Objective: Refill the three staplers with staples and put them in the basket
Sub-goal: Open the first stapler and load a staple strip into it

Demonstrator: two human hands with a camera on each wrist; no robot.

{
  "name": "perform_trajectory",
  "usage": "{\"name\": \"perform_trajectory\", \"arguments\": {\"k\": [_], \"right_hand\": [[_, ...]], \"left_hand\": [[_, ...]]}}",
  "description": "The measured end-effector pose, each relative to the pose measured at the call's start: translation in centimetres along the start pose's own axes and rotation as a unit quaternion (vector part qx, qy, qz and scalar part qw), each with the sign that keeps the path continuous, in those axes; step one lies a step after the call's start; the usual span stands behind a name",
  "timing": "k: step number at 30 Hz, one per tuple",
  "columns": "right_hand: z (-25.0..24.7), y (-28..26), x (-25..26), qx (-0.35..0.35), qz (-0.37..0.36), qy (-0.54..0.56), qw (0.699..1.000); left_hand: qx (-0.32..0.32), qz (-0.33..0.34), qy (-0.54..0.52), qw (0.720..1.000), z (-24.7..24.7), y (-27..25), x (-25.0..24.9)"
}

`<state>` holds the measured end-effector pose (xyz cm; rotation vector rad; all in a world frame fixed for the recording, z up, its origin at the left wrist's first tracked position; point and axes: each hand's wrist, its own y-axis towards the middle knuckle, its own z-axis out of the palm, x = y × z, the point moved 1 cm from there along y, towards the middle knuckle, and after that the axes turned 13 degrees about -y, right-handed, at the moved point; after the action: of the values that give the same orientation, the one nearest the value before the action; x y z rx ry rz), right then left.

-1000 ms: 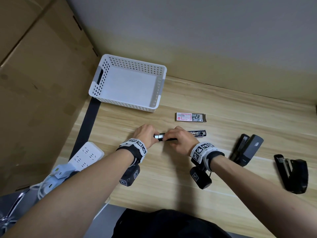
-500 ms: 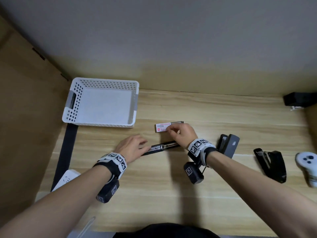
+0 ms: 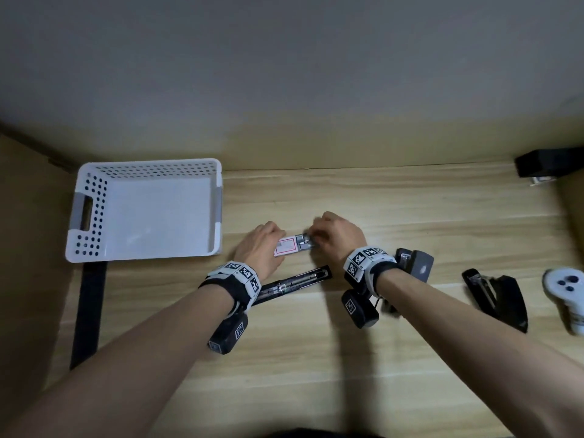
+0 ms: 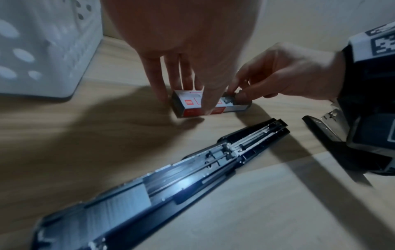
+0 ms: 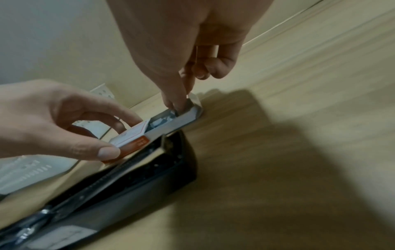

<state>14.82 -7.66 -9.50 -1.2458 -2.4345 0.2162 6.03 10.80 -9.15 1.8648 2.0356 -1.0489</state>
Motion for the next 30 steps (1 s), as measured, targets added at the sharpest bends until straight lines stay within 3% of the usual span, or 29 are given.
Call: {"name": "perform_trajectory", "arguments": {"k": [11,19,25,30], "right_hand": [[-0.1,1.4,-0.2,-0.002,-0.080,-0.027,0.996],[0.1,1.9,-0.2,0.019,-0.075,-0.041,0.996],[-0.2,0.2,-0.5,-0.015,-0.056,0.076,0.995],[0.0,-1.3,0.3,-0.010,0.016,0.205,0.979]], "left_hand": [[-0.007,0.008,0.001,1.000,0.0,1.0,0.6],[-0.002,0.000,-0.007,1.000,-0.1,1.0,0.4],[0.021,-0.012,-0.010,1.000,-0.7,0.8,0.3],[0.025,-0.018,-0.028,0.999,-1.3,-0.4,-0.1]]}}
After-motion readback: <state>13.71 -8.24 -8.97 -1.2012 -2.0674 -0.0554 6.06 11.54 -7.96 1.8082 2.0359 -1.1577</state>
